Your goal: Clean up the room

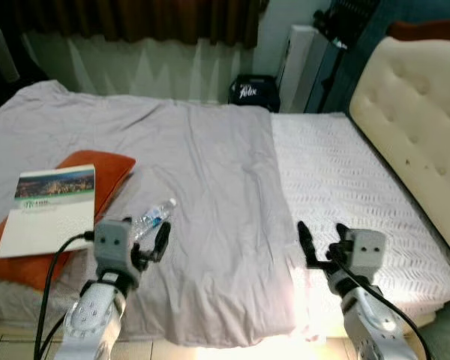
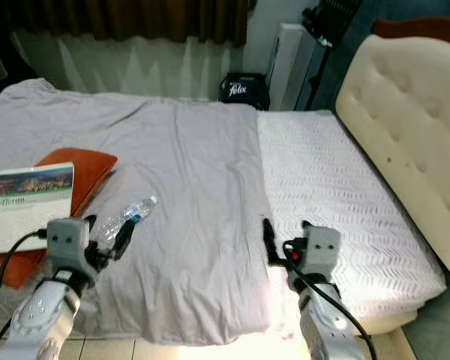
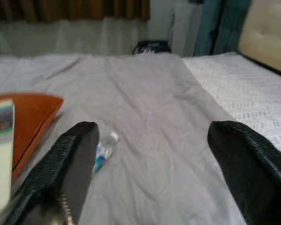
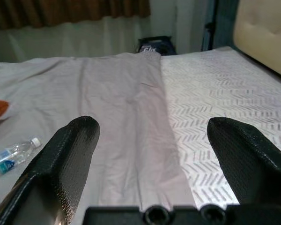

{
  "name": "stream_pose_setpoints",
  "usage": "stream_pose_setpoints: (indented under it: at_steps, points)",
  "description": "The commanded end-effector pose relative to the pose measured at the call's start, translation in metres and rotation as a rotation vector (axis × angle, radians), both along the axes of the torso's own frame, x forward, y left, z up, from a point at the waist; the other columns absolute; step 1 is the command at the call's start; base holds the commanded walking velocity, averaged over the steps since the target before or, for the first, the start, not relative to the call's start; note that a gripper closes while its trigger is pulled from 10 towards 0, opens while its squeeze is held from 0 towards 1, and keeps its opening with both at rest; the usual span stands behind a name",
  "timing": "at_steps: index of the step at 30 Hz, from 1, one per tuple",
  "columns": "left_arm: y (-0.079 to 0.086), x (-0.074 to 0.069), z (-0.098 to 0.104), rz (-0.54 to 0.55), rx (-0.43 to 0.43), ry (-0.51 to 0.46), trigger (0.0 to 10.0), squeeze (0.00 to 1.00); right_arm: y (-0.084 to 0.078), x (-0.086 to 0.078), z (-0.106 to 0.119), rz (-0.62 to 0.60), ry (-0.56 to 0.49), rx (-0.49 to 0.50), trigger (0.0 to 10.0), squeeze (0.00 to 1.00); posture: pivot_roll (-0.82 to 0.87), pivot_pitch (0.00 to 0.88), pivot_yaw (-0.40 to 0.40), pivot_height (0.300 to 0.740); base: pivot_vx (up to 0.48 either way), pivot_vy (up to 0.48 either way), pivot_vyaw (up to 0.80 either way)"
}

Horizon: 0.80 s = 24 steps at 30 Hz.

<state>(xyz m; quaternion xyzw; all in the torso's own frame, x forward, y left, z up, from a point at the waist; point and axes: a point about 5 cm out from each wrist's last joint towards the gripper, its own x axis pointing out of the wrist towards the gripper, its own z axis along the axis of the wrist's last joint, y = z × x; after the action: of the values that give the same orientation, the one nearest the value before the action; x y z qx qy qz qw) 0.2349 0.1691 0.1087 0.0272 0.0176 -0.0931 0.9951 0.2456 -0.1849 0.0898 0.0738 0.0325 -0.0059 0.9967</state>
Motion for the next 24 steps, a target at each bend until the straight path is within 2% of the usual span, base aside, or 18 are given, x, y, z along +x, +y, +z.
stream_pose_setpoints:
  at_steps: [1, 3, 5, 10, 11, 12, 14, 19, 24]
  points:
    - [0.003, 0.002, -0.007, 0.044, -0.036, -0.006, 10.0, 1.0, 0.002, -0.002, 0.001, -0.004, -0.023, 0.002, 10.0, 1.0, 0.13, 0.0, -0.087, 0.74, 0.0, 0.0, 0.0]
    - [0.006, 0.001, -0.007, 0.057, -0.063, -0.008, 10.0, 1.0, 0.004, -0.002, -0.002, -0.013, -0.019, 0.011, 10.0, 1.0, 0.15, 0.0, -0.093, 0.74, 0.0, 0.0, 0.0]
    - [0.01, -0.002, -0.001, 0.041, -0.051, -0.004, 10.0, 1.0, 0.013, -0.001, -0.002, 0.003, -0.022, 0.035, 10.0, 1.0, 0.16, 0.0, -0.102, 0.74, 0.0, 0.0, 0.0]
    - [0.008, -0.004, 0.001, 0.042, -0.027, -0.002, 10.0, 1.0, 0.017, 0.004, -0.007, 0.025, 0.008, 0.004, 10.0, 1.0, 0.2, 0.0, -0.117, 0.74, 0.0, 0.0, 0.0]
    - [0.005, -0.002, 0.003, 0.035, -0.007, -0.005, 10.0, 0.64, 0.018, 0.006, -0.008, 0.047, 0.017, -0.011, 10.0, 1.0, 0.2, 0.0, -0.119, 0.74, 0.0, 0.0, 0.0]
    - [0.003, -0.001, 0.005, 0.032, 0.014, -0.018, 10.0, 0.0, 0.019, 0.007, -0.008, 0.065, 0.021, -0.026, 10.0, 0.0, 0.2, 0.0, -0.121, 0.74, 0.0, 0.0, 0.0]
    - [-0.001, 0.004, 0.008, 0.022, -0.006, -0.031, 10.0, 0.0, 0.022, 0.008, -0.009, 0.106, 0.025, -0.038, 10.0, 0.0, 0.19, 0.0, -0.117, 0.74, 0.0, 0.0, 0.0]
    - [-0.004, 0.008, 0.003, 0.009, 0.012, -0.014, 10.0, 0.0, 0.018, 0.01, -0.008, 0.104, 0.018, -0.038, 10.0, 0.0, 0.17, 0.0, -0.11, 0.74, 0.0, 0.0, 0.0]
    - [-0.007, 0.014, 0.002, -0.002, 0.008, -0.013, 10.0, 0.0, 0.022, 0.009, -0.008, 0.116, 0.01, -0.031, 10.0, 0.0, 0.15, 0.0, -0.106, 0.74, 0.0, 0.0, 0.0]
